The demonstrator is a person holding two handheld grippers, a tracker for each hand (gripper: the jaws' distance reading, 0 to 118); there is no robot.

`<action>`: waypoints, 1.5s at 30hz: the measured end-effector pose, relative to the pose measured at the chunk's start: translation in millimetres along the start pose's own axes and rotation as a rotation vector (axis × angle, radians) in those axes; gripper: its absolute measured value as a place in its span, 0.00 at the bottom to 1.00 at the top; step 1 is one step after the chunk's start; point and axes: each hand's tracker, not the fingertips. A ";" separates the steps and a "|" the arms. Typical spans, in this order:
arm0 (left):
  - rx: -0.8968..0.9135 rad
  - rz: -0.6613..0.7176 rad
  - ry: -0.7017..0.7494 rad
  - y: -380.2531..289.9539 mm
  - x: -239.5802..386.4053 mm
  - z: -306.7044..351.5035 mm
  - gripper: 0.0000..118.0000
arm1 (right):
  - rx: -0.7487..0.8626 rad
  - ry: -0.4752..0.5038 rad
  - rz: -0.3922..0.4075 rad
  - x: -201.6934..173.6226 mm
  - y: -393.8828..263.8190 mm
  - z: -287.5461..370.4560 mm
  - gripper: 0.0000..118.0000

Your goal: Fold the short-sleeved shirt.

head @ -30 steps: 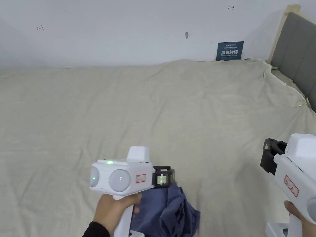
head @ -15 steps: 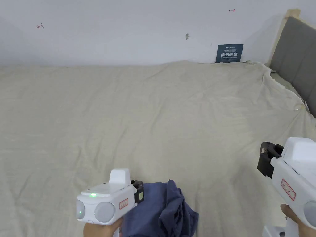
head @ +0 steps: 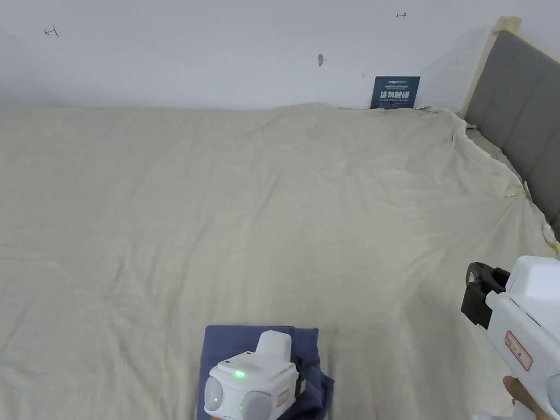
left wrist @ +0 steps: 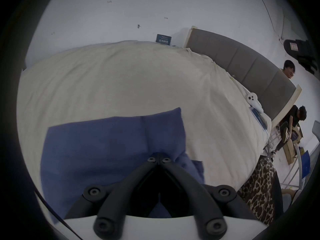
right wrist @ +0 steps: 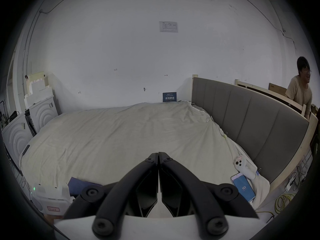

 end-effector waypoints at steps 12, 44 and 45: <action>0.141 -0.017 -0.039 18.8 23.7 32.8 0.00 | 0.018 0.004 -0.001 -1.0 2.5 4.4 0.00; 0.758 0.025 0.402 100.1 -108.0 244.0 0.00 | 0.276 0.101 0.051 -105.6 39.0 46.6 0.00; 0.755 0.034 0.405 98.8 -109.9 244.2 0.00 | 0.275 0.104 0.051 -107.4 38.6 47.0 0.00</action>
